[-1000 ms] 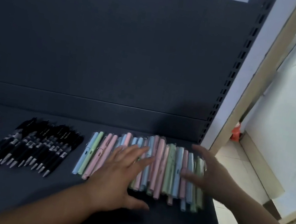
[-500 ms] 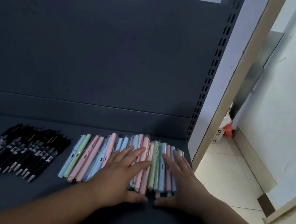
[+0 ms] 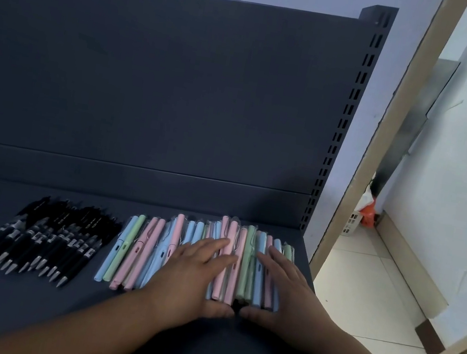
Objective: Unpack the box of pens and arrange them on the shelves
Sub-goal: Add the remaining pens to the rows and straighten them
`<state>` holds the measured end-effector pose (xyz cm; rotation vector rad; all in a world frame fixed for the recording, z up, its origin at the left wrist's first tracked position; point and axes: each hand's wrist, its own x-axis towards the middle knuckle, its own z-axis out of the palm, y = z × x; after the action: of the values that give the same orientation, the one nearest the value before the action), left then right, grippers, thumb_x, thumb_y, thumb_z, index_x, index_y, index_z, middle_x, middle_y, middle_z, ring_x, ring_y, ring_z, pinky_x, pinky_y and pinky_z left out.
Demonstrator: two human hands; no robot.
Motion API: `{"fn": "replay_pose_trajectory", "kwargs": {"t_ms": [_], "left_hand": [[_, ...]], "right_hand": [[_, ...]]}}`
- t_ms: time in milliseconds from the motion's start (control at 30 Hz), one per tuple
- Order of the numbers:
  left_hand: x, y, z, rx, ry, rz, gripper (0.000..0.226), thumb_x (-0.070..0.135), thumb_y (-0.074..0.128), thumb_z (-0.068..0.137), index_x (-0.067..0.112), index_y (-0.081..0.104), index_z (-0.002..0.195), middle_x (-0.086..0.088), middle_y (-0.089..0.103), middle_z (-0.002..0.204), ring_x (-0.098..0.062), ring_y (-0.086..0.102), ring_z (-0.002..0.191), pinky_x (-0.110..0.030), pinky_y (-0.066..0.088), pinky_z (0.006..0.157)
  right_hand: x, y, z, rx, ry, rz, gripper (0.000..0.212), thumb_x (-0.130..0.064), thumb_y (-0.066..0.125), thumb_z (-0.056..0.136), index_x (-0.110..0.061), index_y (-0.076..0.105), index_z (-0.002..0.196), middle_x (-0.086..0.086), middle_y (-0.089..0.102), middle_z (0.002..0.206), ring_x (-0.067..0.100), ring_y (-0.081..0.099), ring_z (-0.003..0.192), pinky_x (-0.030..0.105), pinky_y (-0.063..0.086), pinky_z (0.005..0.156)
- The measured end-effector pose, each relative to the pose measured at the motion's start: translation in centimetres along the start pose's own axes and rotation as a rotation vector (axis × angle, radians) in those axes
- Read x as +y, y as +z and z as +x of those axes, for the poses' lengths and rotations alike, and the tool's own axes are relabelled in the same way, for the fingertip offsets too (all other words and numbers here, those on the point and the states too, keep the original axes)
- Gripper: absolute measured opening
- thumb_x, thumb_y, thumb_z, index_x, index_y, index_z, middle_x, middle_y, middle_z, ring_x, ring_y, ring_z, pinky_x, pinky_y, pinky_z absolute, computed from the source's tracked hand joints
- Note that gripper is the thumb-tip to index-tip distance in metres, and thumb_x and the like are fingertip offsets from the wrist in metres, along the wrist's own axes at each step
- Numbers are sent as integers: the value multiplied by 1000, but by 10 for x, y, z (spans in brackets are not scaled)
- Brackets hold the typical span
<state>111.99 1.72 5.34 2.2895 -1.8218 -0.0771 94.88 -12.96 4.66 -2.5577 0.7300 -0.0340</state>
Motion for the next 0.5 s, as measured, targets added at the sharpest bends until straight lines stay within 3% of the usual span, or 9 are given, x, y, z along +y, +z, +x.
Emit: {"fn": "replay_pose_trajectory", "kwargs": {"t_ms": [133, 233, 300, 400, 500], "left_hand": [[-5, -5, -6, 38, 26, -42, 98, 81, 39, 64, 44, 5, 148, 23, -12, 154, 5, -16, 135, -24, -11, 113], [-14, -8, -18, 105, -20, -78, 97, 90, 29, 61, 48, 9, 146, 25, -10, 152, 3, -14, 140, -26, -10, 116], [-26, -7, -30, 174, -83, -120, 91, 89, 21, 64, 47, 17, 145, 21, 3, 154, -3, -3, 144, -27, -2, 118], [-50, -14, -49, 285, -188, -172, 77, 83, 32, 76, 38, 42, 138, 4, 33, 151, -16, 26, 142, -42, 24, 116], [-88, -38, -70, 411, -353, -128, 73, 69, 46, 75, 23, 56, 130, -7, 45, 143, -26, 43, 131, -46, 35, 109]], "right_hand": [[0, -2, -1, 6, 9, -8, 116, -85, 60, 58, -47, -2, 149, -23, -11, 158, 10, -5, 148, 41, 9, 120], [-8, -9, 0, 73, 2, -27, 116, -88, 51, 58, -42, 0, 151, -20, -6, 159, 9, -7, 148, 40, 2, 120], [-20, -12, 4, 167, -43, -21, 100, -79, 54, 71, -39, 11, 151, -19, 5, 159, 9, 4, 147, 35, 6, 119], [-45, -7, 16, 283, -158, 46, 76, -69, 60, 76, -38, 36, 142, -26, 23, 145, 2, 25, 138, 20, 18, 110], [-83, 1, 29, 318, -278, 97, 63, -61, 60, 74, -47, 36, 130, -31, 22, 139, -7, 27, 129, 14, 20, 101]]}}
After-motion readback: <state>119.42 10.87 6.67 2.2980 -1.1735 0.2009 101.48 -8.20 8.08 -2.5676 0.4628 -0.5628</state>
